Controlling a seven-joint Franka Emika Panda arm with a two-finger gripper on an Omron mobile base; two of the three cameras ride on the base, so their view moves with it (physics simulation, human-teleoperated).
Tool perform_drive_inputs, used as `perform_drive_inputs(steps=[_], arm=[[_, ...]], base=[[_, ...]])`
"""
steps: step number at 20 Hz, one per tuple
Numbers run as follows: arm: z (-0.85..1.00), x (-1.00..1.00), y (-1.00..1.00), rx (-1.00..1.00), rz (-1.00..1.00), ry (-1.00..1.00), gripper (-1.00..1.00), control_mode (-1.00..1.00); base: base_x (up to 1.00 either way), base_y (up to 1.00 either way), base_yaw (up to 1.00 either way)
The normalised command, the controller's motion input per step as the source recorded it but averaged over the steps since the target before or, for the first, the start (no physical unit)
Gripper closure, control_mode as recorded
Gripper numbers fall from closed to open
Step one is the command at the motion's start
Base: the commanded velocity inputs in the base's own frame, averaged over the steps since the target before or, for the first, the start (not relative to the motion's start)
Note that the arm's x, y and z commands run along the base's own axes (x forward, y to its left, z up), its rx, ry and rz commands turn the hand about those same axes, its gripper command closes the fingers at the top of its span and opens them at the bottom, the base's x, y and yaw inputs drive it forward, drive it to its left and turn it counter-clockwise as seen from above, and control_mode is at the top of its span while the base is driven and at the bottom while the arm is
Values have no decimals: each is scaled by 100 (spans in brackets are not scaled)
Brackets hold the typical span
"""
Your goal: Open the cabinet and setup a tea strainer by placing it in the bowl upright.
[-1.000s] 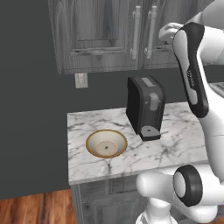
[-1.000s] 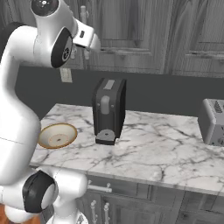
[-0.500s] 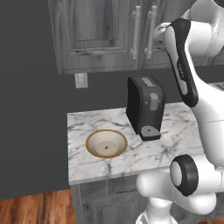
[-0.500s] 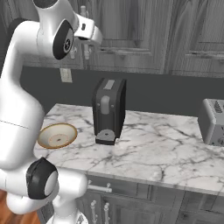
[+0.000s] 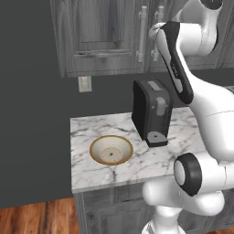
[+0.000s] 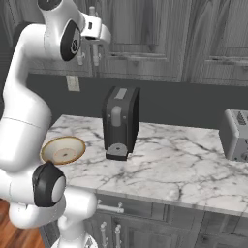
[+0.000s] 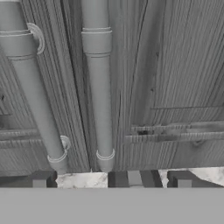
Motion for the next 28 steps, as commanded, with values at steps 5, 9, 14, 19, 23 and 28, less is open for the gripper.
perform_drive_inputs(steps=[5, 9, 14, 19, 23, 28], arm=[[-3, 49, 0, -3, -2, -4, -100, -100], [-9, 57, 0, -2, -4, 0, -100, -100], [-15, 67, -5, 0, -1, 0, -100, -100], [-2, 58, -2, 0, 0, 0, -100, -100], [-1, 42, 0, 0, 0, -1, -100, -100], [-7, 41, 0, 0, 1, -7, -100, -100]], base=[[0, 0, 0], [0, 0, 0], [0, 0, 0], [0, 0, 0], [0, 0, 0], [0, 0, 0]])
